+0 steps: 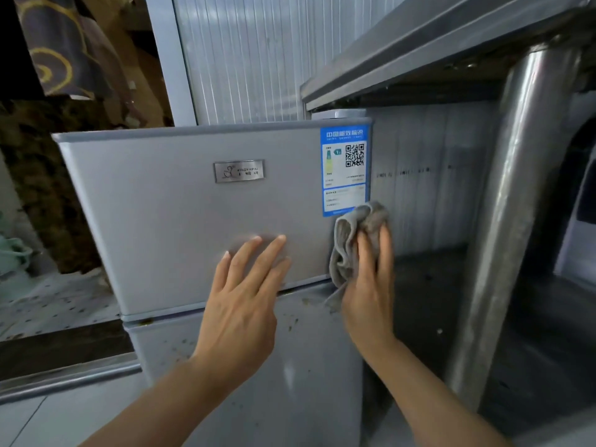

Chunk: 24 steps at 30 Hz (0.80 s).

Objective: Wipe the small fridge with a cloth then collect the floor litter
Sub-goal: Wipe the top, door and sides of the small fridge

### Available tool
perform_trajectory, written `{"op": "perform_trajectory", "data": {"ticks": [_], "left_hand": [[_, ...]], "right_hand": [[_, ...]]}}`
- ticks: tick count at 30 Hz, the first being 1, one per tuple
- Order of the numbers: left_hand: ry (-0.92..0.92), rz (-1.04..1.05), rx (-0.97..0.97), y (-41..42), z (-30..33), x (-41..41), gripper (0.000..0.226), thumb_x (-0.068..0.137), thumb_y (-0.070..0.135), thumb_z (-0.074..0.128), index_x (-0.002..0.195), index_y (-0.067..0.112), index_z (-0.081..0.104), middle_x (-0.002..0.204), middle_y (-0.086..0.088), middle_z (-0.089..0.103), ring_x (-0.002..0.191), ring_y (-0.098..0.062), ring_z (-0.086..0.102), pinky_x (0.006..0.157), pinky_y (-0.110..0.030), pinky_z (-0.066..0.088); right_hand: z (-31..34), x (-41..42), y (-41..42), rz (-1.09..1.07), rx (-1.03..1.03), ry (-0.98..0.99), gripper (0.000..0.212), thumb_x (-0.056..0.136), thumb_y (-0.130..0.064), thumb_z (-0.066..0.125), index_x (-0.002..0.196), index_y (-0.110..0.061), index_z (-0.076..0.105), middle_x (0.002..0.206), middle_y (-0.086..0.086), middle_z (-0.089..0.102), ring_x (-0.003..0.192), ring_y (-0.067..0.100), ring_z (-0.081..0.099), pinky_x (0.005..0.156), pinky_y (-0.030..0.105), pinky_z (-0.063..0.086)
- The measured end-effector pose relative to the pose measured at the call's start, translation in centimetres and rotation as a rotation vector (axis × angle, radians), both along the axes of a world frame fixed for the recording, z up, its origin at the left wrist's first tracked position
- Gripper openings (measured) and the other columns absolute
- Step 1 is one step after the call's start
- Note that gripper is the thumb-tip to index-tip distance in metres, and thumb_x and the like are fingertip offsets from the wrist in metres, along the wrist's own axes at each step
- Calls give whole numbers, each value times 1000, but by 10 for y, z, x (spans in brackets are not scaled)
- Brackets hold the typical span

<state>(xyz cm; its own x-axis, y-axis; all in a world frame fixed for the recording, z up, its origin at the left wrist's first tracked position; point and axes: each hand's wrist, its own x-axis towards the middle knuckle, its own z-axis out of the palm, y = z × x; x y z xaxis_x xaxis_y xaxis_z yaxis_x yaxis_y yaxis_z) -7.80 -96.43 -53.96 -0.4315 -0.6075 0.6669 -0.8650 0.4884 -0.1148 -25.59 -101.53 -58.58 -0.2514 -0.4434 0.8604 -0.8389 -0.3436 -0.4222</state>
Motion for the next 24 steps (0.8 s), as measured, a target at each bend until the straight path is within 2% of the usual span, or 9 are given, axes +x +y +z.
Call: {"op": "perform_trajectory", "data": {"ticks": [3,5,7,10,14,17,20,22,24], "left_hand": [[-3,-18,-14,-2,1,-1,66,56,-3,65,120,8,58,144,-7,44,129,-31,33,102,-54,33],[-11,-21,-28,-4,0,-1,64,58,1,59,121,8,57,145,-7,42,130,-30,32,104,-53,31],[-9,-18,-26,-4,-3,-1,63,60,1,59,123,8,57,146,-6,41,132,-30,30,107,-50,27],[-19,-30,-34,-6,-14,-1,62,60,1,59,122,8,57,146,-7,41,134,-28,28,106,-53,27],[-44,-24,-40,-6,-30,0,61,61,3,56,122,7,58,147,-8,40,135,-27,27,106,-55,28],[-67,-11,-9,-4,-41,-1,67,60,2,56,126,8,55,148,-7,38,135,-26,25,107,-54,28],[-72,-14,27,-1,-49,0,69,58,-1,63,127,8,54,149,-6,36,136,-25,25,107,-53,28],[-64,-20,29,-1,-50,2,70,58,0,64,127,9,53,149,-4,36,136,-24,26,107,-52,28],[-57,-30,24,-1,-48,6,70,58,3,59,128,10,53,148,-4,38,135,-23,28,106,-52,30]], "right_hand": [[63,-4,-8,26,-12,-54,64,86,4,55,145,-10,32,156,15,15,141,30,26,105,50,40],[101,-7,-15,-6,-63,-43,76,81,2,60,147,-16,27,157,13,16,138,30,29,102,49,41],[116,-9,-21,-41,-98,-5,77,82,0,60,148,-17,25,156,14,16,136,31,32,100,48,40],[76,-6,-22,-106,-94,45,69,87,2,52,148,-15,26,157,15,13,136,29,33,106,40,39],[-41,5,-5,-158,-38,77,49,89,-2,39,137,-2,43,150,24,25,135,35,31,112,39,30],[-100,12,3,-142,36,112,44,86,5,52,130,3,50,146,25,31,136,37,27,113,41,27],[-112,17,8,-125,72,99,54,79,10,63,130,5,48,147,23,23,136,39,26,112,46,29],[-94,18,5,-97,27,88,57,81,11,60,134,4,41,149,26,18,140,40,21,115,46,25],[-58,17,-4,-72,-100,80,55,86,9,52,138,2,35,149,30,19,141,38,19,117,40,20]]}}
